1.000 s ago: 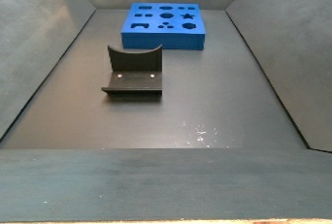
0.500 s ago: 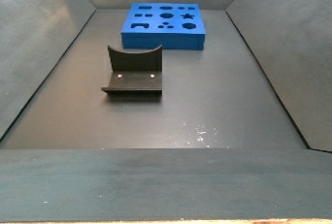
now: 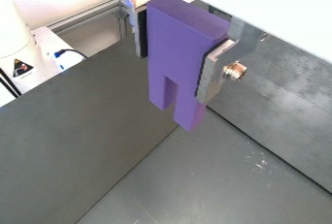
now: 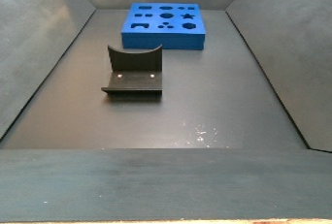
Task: Pick up the double-square object. Move up. Rotate the double-square object. Place the double-square object on the fixture. Regrasp the double-square object. Move to above the board. Insert the double-square object.
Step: Move to above the board.
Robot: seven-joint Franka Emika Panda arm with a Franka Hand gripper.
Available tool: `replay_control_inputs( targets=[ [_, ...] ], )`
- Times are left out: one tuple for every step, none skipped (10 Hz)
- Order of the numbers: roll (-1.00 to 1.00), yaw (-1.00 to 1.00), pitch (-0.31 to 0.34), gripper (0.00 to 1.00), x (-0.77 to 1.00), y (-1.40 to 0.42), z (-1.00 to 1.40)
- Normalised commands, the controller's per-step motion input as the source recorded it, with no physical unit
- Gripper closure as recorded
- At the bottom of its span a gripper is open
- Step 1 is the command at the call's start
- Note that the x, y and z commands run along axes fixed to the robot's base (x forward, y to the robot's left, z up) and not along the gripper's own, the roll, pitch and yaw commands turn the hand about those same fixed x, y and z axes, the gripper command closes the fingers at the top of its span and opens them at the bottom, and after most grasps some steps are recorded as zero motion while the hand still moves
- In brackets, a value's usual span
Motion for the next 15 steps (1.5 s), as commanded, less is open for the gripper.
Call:
replay_control_inputs(
  targets=[
    [-0.01,-0.02,0.065,1.00,-0.87,0.01,0.02],
    [-0.01,-0.02,0.065,1.00,-0.87,0.01,0.02],
    [-0.01,-0.02,0.065,1.00,-0.87,0.01,0.02],
    [-0.01,-0.02,0.065,1.00,-0.87,0.01,0.02],
    [-0.10,0.01,0.351,1.00,0.64,-1.00,0.13],
    [-0.07,0.03,0.364,1.00,0.65,-1.00,0.13],
    [-0.03,0.05,0.382,1.00,0.68,-1.00,0.13],
    [-0.06,0.02,0.340,1.00,0.70,-1.00,0.14],
    [-0.03,0.02,0.255,1.00,0.69,-1.00,0.14],
    [0.00,0.02,0.151,1.00,0.68,-1.00,0.14],
    [-0.01,0.02,0.121,1.00,0.69,-1.00,0.14],
    [0.00,0.02,0.125,1.00,0.71,-1.00,0.15],
    [0.00,0.01,0.137,1.00,0.72,-1.00,0.15],
    [0.02,0.01,0.143,1.00,0.75,-1.00,0.16],
    [0.04,0.01,0.147,1.00,0.77,-1.00,0.16]
  ],
)
